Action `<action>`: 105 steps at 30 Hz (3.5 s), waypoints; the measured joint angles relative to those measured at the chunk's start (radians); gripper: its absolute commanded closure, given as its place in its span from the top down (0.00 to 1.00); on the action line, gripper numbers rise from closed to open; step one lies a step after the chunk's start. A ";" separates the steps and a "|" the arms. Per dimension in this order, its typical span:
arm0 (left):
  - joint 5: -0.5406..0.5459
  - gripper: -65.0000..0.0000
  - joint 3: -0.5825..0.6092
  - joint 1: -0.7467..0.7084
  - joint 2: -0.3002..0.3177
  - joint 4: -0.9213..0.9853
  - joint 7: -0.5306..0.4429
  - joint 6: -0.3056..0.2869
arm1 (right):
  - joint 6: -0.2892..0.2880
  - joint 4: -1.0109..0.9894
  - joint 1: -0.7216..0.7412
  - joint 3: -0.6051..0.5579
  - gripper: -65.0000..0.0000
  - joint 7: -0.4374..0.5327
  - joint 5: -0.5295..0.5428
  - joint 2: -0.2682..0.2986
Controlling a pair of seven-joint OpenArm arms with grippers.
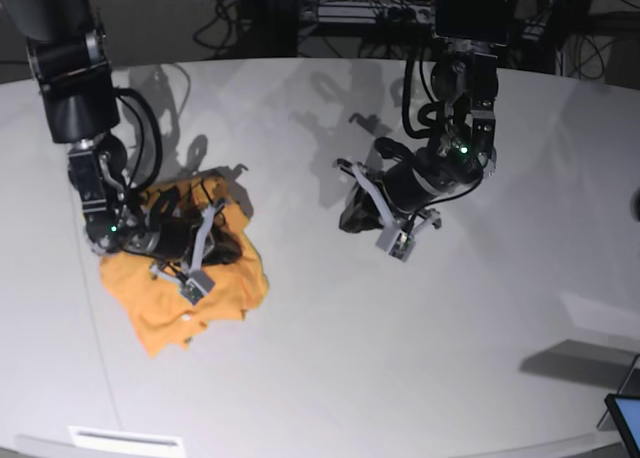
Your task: Fold the T-shirt properly
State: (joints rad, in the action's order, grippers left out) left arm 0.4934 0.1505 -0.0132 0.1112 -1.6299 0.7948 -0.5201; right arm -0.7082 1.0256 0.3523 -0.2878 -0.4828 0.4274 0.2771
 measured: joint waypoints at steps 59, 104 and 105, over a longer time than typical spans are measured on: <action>0.000 0.00 -0.330 -0.621 0.102 -0.388 -0.006 -0.003 | 0.008 0.961 -0.795 0.832 0.05 -0.403 -0.114 0.011; -0.314 0.00 -0.201 -0.641 0.080 0.185 -0.056 -0.001 | 0.018 -0.004 -0.947 0.721 0.05 0.079 -0.561 -0.170; -0.321 0.00 -0.187 -0.624 0.077 0.230 -0.095 0.000 | 0.018 -0.051 -0.927 0.720 0.05 0.110 -0.554 -0.170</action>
State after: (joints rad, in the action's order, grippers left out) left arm 0.1726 -0.0364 -0.6369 0.1883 -1.4002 0.7002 -0.5205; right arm -0.6903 0.9741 -0.5751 0.4320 -0.3729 -0.1261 0.1070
